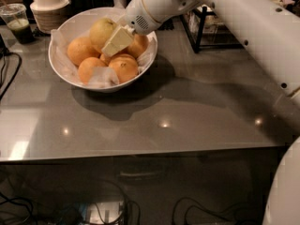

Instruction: Pick orange from white bowl

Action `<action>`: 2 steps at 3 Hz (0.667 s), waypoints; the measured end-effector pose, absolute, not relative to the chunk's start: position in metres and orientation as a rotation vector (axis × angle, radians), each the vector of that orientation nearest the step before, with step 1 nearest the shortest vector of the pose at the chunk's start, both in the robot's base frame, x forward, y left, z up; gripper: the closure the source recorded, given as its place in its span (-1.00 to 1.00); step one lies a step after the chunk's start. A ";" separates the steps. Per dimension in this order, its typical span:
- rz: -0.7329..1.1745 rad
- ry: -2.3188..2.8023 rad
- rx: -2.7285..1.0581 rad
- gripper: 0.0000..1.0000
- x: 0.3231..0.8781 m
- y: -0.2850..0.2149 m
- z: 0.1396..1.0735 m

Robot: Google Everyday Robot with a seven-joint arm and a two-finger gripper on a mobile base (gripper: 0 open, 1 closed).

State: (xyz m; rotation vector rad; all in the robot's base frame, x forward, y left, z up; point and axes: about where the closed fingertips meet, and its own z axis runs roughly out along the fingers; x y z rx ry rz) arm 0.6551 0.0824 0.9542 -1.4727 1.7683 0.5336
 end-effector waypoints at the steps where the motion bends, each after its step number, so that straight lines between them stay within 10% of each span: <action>1: 0.588 1.659 -1.442 1.00 0.642 0.066 0.982; 2: 0.704 1.454 -1.440 1.00 0.617 0.047 1.024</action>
Offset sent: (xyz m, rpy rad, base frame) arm -0.0760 -0.0724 0.1221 0.4184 -0.1983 0.3098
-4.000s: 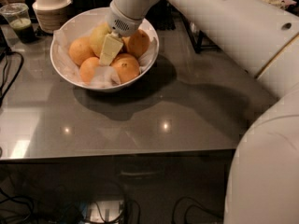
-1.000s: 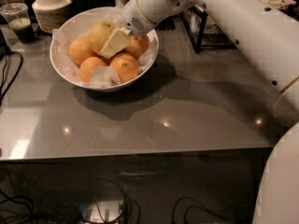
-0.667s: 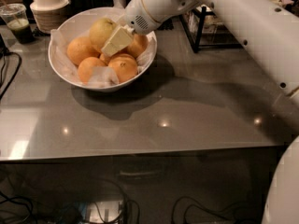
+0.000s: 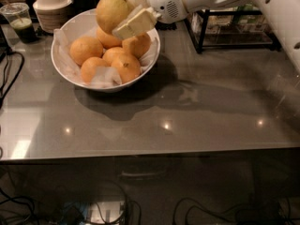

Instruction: Pick orange from white bowl

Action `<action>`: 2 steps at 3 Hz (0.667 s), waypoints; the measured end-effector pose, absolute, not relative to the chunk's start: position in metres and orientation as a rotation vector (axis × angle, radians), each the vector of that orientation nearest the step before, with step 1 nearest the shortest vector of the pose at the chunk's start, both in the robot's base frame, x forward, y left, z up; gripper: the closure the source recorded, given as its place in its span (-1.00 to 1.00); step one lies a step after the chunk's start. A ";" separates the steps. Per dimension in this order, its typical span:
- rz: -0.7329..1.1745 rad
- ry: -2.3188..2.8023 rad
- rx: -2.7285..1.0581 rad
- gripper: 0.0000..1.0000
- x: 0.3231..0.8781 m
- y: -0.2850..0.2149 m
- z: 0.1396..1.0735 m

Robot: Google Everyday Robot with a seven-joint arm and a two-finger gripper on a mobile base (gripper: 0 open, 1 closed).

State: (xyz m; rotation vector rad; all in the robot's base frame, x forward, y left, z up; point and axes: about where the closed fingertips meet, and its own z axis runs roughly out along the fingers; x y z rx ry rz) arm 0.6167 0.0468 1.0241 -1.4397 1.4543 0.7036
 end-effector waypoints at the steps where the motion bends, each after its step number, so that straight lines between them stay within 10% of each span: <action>1: 0.803 1.292 -1.503 1.00 0.592 0.039 1.048; 2: 0.845 1.143 -1.626 1.00 0.556 0.034 1.058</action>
Offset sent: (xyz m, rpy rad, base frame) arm -0.1053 -0.0281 0.0420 0.0624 -0.1765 0.4784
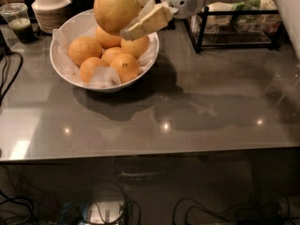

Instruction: Pick orange from white bowl

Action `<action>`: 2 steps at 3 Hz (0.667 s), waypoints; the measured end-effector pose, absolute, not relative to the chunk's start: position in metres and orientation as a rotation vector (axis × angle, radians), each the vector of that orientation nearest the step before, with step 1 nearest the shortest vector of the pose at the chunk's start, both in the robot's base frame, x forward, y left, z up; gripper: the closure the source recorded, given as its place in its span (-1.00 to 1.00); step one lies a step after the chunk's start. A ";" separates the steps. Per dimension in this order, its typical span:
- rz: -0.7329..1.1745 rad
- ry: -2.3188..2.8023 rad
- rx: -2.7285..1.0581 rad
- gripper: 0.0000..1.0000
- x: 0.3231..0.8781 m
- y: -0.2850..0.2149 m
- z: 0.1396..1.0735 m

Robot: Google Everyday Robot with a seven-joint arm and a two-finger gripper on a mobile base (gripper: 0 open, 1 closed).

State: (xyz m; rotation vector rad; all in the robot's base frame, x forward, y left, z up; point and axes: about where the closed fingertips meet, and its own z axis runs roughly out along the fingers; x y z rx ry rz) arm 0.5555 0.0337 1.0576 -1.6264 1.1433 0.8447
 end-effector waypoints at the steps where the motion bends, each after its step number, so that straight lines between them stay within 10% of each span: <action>1: 0.714 1.096 -1.710 1.00 0.519 0.022 1.066; 2: 0.475 1.164 -1.712 1.00 0.492 0.017 1.066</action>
Offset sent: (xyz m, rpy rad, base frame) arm -0.0882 -0.0246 -0.0172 -0.2999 -0.3318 -0.3758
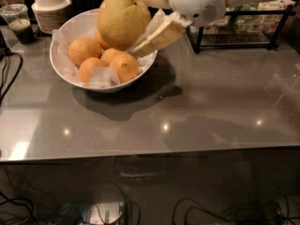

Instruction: Pick orange from white bowl

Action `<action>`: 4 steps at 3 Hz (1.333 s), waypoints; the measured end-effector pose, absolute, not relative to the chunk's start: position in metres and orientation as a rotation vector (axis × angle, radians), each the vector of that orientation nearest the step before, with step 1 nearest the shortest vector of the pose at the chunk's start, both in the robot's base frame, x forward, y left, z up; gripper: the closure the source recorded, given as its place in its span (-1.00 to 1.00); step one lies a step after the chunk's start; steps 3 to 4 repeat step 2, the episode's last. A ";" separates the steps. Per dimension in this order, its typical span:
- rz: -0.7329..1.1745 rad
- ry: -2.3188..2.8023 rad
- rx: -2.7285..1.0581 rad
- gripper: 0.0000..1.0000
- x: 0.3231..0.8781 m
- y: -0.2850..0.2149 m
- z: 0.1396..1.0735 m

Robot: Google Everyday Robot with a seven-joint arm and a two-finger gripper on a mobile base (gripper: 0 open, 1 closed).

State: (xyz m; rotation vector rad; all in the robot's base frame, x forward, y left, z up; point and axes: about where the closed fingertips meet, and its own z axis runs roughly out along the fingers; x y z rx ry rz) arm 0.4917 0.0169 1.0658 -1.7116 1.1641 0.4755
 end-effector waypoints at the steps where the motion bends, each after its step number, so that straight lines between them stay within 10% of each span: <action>1: 0.406 1.260 -1.659 1.00 0.486 0.015 1.041; 4: 0.406 1.260 -1.659 1.00 0.486 0.015 1.041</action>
Offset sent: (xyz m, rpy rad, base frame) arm -0.0061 -0.0014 -0.0164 -0.0164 -0.0014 -0.0863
